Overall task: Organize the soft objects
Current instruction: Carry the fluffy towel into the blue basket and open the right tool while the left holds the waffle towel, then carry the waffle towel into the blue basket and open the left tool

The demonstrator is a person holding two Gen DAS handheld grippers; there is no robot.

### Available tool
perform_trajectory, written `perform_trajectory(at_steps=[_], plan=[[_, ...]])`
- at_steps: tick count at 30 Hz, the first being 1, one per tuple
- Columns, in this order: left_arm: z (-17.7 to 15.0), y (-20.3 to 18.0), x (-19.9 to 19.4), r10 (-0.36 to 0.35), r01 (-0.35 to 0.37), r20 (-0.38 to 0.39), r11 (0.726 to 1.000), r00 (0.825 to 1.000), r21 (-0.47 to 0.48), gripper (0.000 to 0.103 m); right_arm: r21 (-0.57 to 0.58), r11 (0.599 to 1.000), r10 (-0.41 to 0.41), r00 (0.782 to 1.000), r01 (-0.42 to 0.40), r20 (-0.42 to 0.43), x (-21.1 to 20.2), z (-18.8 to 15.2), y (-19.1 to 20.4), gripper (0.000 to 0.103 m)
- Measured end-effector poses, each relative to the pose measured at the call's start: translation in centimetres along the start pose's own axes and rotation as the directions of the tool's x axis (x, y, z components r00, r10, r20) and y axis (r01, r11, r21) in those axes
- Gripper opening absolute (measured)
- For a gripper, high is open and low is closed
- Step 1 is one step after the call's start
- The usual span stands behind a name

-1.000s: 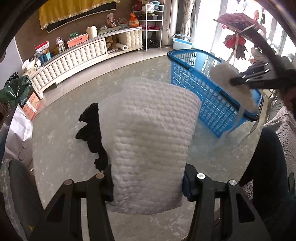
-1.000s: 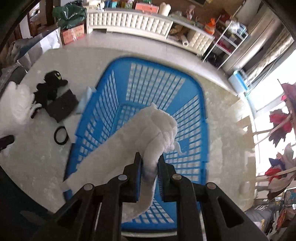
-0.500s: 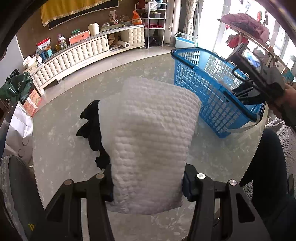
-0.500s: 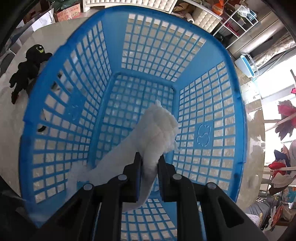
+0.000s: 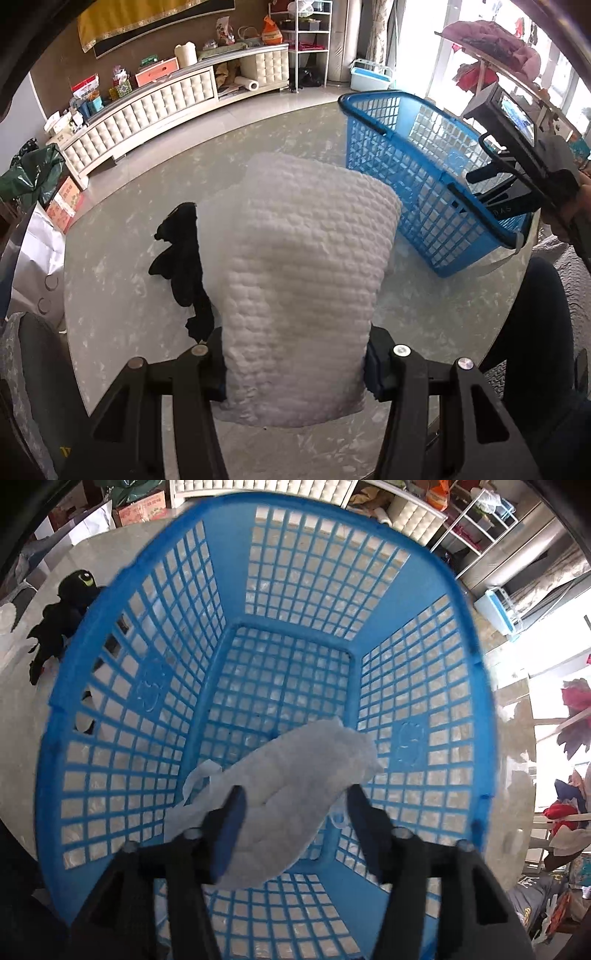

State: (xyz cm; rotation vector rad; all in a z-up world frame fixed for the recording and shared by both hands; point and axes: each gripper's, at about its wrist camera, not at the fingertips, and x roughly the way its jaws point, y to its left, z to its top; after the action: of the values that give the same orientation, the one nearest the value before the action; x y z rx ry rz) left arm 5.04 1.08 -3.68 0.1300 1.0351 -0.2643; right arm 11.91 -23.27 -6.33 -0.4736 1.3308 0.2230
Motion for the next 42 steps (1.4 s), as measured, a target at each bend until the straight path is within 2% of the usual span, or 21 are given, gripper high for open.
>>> perform_trajectory(at_steps=[1, 3, 5, 12, 15, 22, 27, 37, 42], plan=[[0.1, 0.0, -0.1, -0.004, 0.004, 0.0, 1.0, 1.0, -0.002, 0.05, -0.003, 1.0, -0.005, 1.0, 0.005, 0.017, -0.6, -0.2, -0.1, 0.069], [0.3, -0.2, 0.0, -0.013, 0.013, 0.001, 1.0, 1.0, -0.003, 0.05, -0.01, 1.0, -0.021, 0.998, 0.022, 0.053, -1.8, -0.6, -0.4, 0.085], [0.9, -0.4, 0.1, -0.013, 0.013, -0.002, 1.0, 1.0, -0.006, 0.05, -0.006, 0.999, -0.036, 0.995, 0.036, 0.089, -3.2, -1.0, -0.5, 0.09], [3.8, -2.4, -0.2, -0.043, 0.043, 0.007, 0.999, 0.999, 0.007, 0.05, 0.051, 0.999, 0.007, 0.982, -0.017, 0.187, -6.6, -2.5, -2.4, 0.101], [5.3, -3.5, -1.1, -0.058, 0.057, 0.025, 0.998, 0.998, 0.034, 0.05, 0.083, 0.996, 0.023, 0.977, -0.041, 0.213, -7.2, -3.4, -3.4, 0.101], [9.3, -7.5, -1.4, -0.039, 0.033, 0.043, 0.99, 0.998, 0.134, 0.05, 0.132, 0.989, 0.035, 0.968, -0.07, 0.247, -7.4, -4.9, -5.3, 0.101], [11.6, -10.2, 0.4, -0.03, 0.025, 0.024, 0.979, 0.999, 0.201, 0.05, 0.166, 0.981, 0.048, 0.96, -0.097, 0.277, -6.9, -5.5, -6.1, 0.101], [13.6, -13.4, 4.2, -0.044, 0.048, -0.02, 0.954, 0.999, 0.296, 0.051, 0.201, 0.968, 0.074, 0.938, -0.149, 0.339, -6.2, -7.3, -7.3, 0.101], [14.4, -13.9, 5.7, -0.051, 0.045, 0.005, 0.931, 0.999, 0.362, 0.05, 0.217, 0.961, 0.092, 0.934, -0.174, 0.345, -5.6, -7.7, -8.3, 0.101]])
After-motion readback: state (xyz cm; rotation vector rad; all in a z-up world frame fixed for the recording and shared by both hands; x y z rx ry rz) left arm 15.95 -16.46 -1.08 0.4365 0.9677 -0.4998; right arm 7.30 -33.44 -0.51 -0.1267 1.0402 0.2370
